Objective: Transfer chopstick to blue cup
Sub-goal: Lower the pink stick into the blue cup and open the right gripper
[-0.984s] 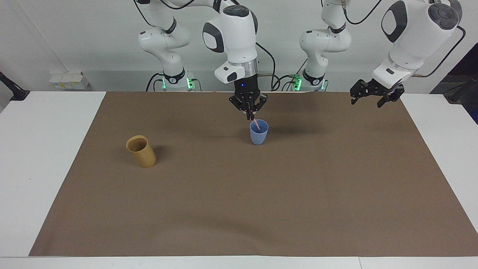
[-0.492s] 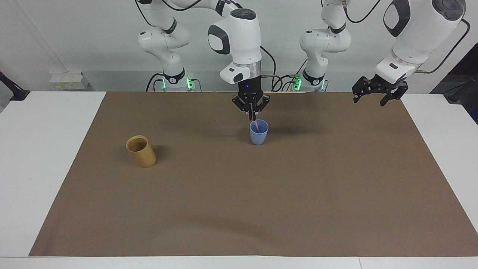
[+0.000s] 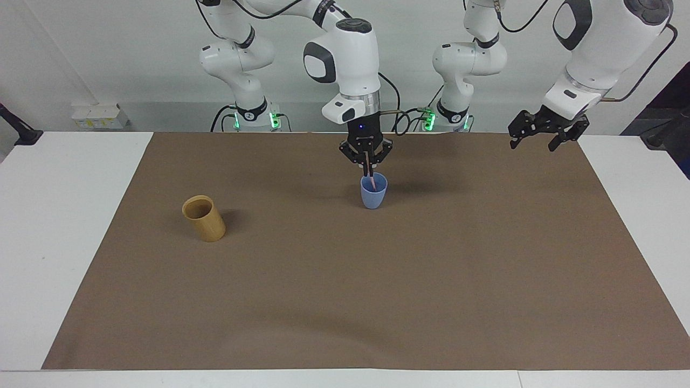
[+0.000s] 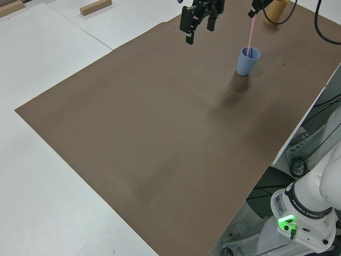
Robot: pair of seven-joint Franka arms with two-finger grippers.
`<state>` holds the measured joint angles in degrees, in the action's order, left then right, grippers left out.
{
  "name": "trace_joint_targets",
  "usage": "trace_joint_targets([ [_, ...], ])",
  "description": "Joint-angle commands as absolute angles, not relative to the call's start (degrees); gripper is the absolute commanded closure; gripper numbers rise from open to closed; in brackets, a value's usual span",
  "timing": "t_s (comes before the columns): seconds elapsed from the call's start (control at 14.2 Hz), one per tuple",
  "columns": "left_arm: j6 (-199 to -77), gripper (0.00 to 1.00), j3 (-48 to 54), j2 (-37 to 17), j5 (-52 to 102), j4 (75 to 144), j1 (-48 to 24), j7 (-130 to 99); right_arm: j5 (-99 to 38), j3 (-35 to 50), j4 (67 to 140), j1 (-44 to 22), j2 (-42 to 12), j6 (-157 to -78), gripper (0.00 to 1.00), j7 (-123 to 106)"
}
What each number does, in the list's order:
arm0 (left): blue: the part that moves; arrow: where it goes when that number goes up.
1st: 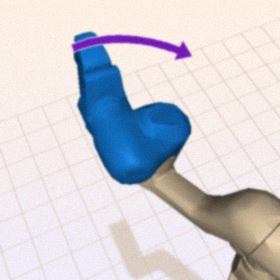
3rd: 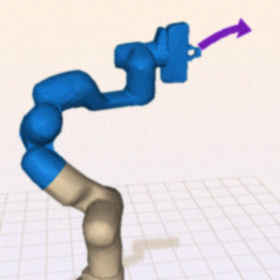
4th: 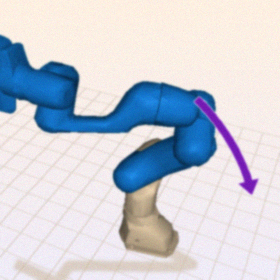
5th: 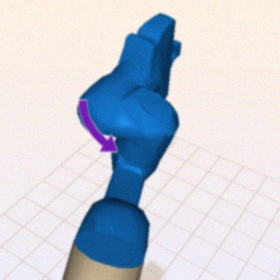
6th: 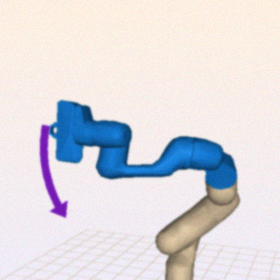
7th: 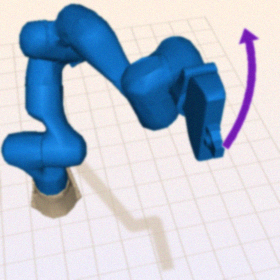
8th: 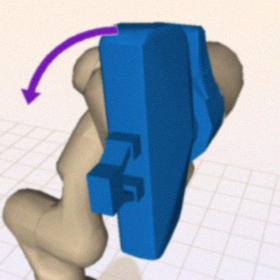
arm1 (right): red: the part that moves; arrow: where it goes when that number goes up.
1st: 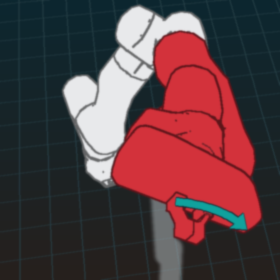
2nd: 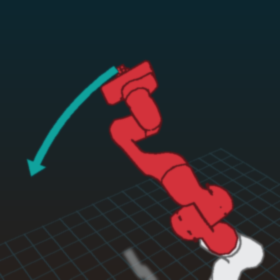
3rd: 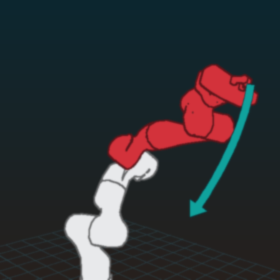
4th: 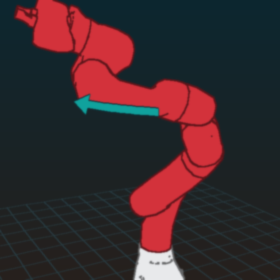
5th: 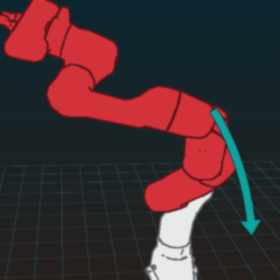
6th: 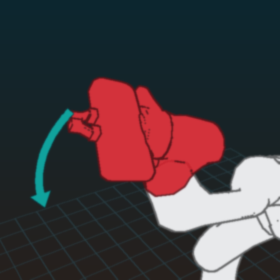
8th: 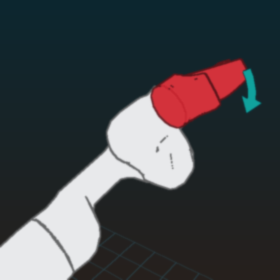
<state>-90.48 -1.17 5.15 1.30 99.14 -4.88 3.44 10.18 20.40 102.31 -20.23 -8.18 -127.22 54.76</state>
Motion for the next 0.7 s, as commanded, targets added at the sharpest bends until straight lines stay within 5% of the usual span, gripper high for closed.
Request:
trace_joint_targets([
  [0.0,-90.00,0.00,-0.79,4.75,0.62,98.00,-4.84,2.11,11.43,20.48,103.36,-20.04,-7.82,-128.76,1.00,55.11],
  [0.63,-89.91,0.00,-1.32,4.83,0.70,98.00,-4.39,2.11,11.43,20.48,104.24,-20.13,-7.82,-128.67,0.85,54.15],
])
